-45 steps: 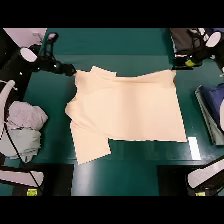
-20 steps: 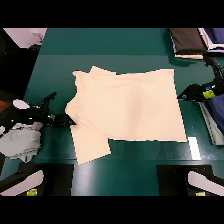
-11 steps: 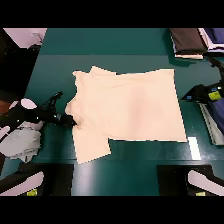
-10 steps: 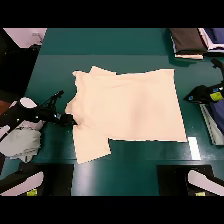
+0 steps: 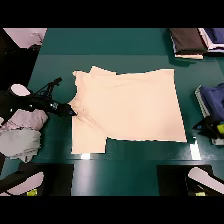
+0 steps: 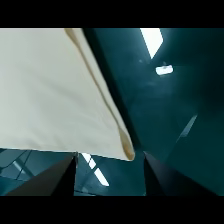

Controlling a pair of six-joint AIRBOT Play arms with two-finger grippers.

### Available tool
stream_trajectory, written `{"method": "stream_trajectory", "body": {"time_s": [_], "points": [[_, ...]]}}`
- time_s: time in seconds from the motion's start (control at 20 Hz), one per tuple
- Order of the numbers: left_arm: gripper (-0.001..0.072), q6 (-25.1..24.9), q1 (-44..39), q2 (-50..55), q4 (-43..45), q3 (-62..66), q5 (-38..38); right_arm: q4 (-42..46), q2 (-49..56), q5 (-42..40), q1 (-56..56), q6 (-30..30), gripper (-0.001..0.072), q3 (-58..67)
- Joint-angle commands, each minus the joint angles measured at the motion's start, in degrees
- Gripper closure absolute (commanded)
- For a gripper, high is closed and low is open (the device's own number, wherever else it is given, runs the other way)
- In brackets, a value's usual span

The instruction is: Fold the shirts.

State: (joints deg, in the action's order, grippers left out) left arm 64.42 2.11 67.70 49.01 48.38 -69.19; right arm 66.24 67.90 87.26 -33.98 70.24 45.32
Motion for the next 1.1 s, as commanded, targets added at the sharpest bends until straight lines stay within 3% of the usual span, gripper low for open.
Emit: {"method": "stream_trajectory", "body": {"time_s": [0.0, 0.4, 0.5, 0.55, 0.75, 1.05], "points": [[0.0682, 0.1, 0.0, 0.0, -0.1, 0.9, 1.1, 0.8, 1.7, -4.7, -2.7, -1.9, 0.0234, -7.3], [0.0681, 0.1, 0.0, 0.0, -0.1, 0.9, 1.0, 0.9, 4.3, -7.2, 8.3, -1.9, 0.0290, -8.6], [0.0682, 1.0, 0.0, -0.1, -0.1, 0.9, 0.5, 0.8, 4.2, -6.6, 9.8, -1.9, 0.0595, -8.5], [0.0683, 1.8, 0.0, -0.7, 0.0, 0.9, 0.6, 0.8, 3.9, -6.3, 10.4, -1.9, 0.0692, -8.5], [0.0682, 5.2, 0.0, -8.5, 4.3, 4.9, 2.7, -3.4, -3.2, -6.5, 13.4, -1.6, 0.0696, -4.1], [0.0681, 6.8, 0.0, -17.8, 6.1, 32.2, 2.7, -14.2, -14.4, -15.1, 20.2, 2.0, 0.0696, 26.3]]}}
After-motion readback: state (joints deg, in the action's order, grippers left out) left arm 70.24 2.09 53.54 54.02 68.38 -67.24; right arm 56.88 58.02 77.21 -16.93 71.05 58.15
